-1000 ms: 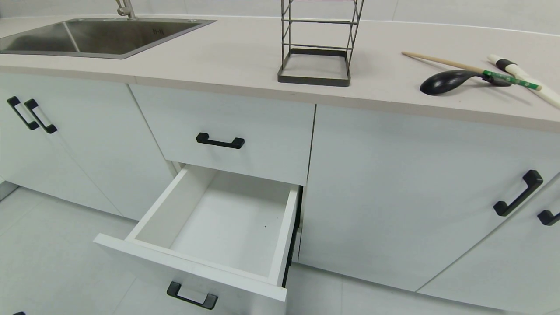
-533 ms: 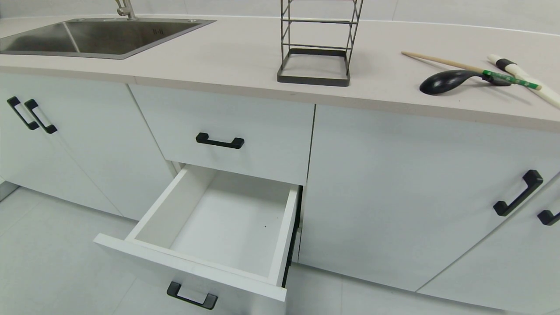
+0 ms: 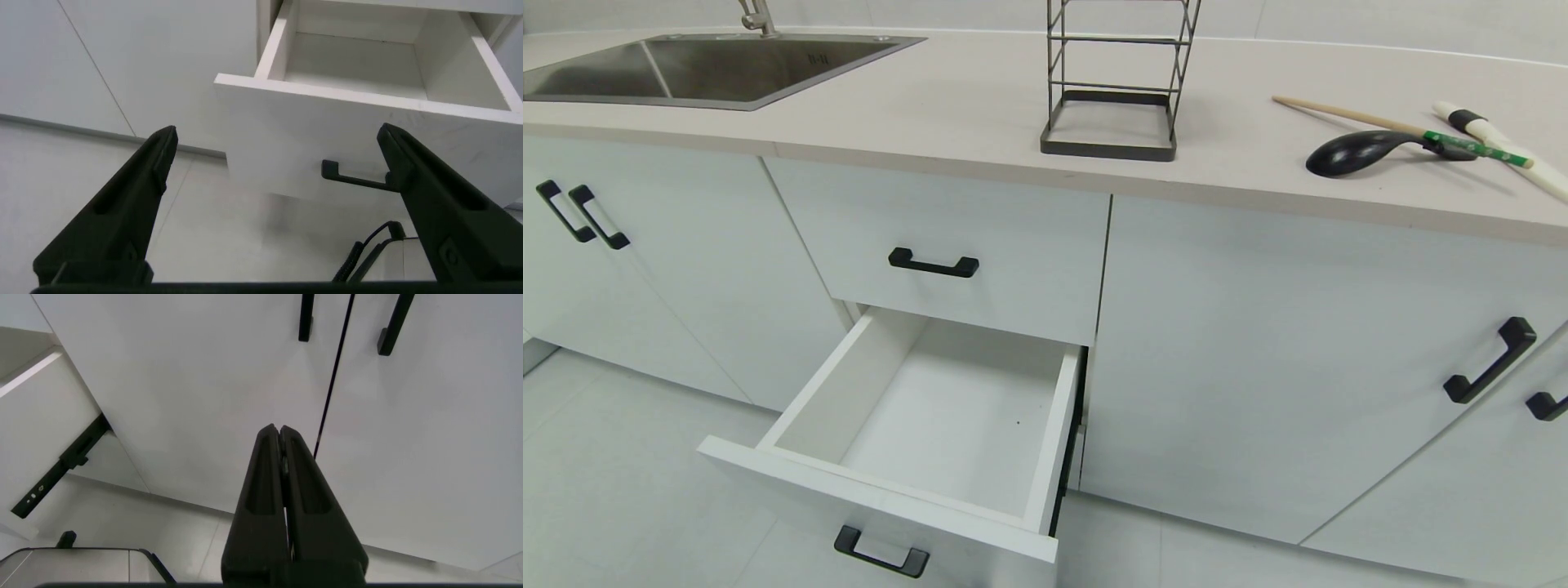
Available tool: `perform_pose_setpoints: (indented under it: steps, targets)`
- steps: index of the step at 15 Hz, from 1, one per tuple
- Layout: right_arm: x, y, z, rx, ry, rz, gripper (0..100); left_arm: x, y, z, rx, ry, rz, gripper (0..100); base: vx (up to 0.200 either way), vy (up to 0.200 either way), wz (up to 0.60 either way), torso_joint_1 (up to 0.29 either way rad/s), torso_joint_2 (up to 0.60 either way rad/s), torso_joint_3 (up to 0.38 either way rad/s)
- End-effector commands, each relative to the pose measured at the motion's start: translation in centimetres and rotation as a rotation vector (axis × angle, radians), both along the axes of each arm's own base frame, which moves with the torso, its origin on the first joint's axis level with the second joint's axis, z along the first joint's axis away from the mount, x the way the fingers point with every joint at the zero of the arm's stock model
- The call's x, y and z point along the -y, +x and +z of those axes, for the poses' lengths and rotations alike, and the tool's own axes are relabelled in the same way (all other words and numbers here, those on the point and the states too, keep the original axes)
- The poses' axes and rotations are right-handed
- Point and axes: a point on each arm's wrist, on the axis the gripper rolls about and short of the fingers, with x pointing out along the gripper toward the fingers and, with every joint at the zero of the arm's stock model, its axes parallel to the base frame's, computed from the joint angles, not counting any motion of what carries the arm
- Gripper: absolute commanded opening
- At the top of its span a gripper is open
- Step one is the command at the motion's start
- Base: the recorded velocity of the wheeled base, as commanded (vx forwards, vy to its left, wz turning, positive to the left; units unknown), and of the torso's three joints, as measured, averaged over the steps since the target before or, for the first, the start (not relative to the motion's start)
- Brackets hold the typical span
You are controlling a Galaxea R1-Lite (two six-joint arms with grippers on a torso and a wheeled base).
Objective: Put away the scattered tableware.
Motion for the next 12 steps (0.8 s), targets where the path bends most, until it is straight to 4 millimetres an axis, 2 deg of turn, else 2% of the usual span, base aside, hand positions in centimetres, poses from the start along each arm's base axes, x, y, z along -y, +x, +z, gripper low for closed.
perform_pose_setpoints:
  steps: [1, 12]
  targets:
    - [0.0, 0.01, 0.01, -0.001, -0.001, 0.0, 0, 0.0, 0.01, 0.0, -0.002, 0.0, -0.001, 100, 0.0, 0.0, 0.0, 0.0, 0.0, 0.0]
    - [0.0, 0.01, 0.01, -0.001, -0.002, -0.001, 0, 0.0, 0.01, 0.0, -0.002, 0.0, -0.001, 100, 0.0, 0.0, 0.0, 0.0, 0.0, 0.0]
